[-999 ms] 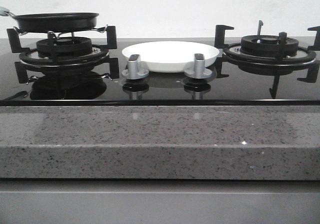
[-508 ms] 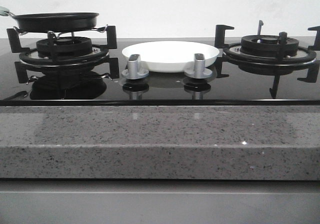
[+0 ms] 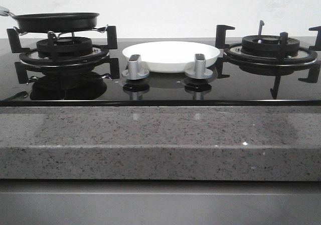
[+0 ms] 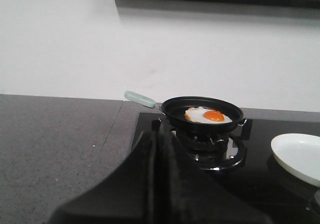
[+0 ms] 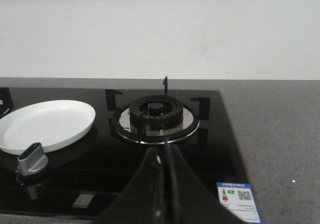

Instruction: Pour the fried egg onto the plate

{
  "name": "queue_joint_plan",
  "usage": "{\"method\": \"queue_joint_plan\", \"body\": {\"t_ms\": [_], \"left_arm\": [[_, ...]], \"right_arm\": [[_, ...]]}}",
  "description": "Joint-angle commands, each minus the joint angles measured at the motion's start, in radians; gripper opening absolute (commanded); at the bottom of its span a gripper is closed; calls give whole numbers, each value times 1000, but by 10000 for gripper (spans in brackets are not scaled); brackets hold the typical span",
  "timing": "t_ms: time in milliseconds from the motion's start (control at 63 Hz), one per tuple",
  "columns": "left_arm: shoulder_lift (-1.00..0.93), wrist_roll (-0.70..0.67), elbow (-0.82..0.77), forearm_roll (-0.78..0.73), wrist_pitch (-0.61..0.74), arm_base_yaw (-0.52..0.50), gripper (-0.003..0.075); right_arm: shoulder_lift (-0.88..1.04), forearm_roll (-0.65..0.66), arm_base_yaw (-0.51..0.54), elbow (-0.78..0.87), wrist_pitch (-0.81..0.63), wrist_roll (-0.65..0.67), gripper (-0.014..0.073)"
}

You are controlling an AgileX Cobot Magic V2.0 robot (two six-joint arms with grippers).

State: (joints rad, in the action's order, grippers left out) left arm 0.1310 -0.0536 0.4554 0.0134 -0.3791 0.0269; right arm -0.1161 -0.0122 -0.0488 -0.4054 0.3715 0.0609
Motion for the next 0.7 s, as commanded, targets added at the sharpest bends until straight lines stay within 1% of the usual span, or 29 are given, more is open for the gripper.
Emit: {"method": "queue_joint_plan", "body": {"t_ms": [0,174,270,428,539,682], "left_arm": [[88,-9,117,8,-23,2,-20],[235,-9,255,8,-192,2,-20],[302,-9,293,13,-268,2,-20],[376,-9,294,26,-276,2,-20],[410,-9,294,62,-270,2,-20],[450,-9,294,70,-270,2,-20]], "right_arm": [[-87,12,-2,-115,-13,-3,-118],[-237,12,-2,-276,121,-3,-118],[-321,12,-2,-346,221,-3,-118],[-417,12,-2,-359,231,-3,-118],[-463,12,-2,-359,231,-3,-118],[-506,12,-2,-359,231,-3,-111]]}}
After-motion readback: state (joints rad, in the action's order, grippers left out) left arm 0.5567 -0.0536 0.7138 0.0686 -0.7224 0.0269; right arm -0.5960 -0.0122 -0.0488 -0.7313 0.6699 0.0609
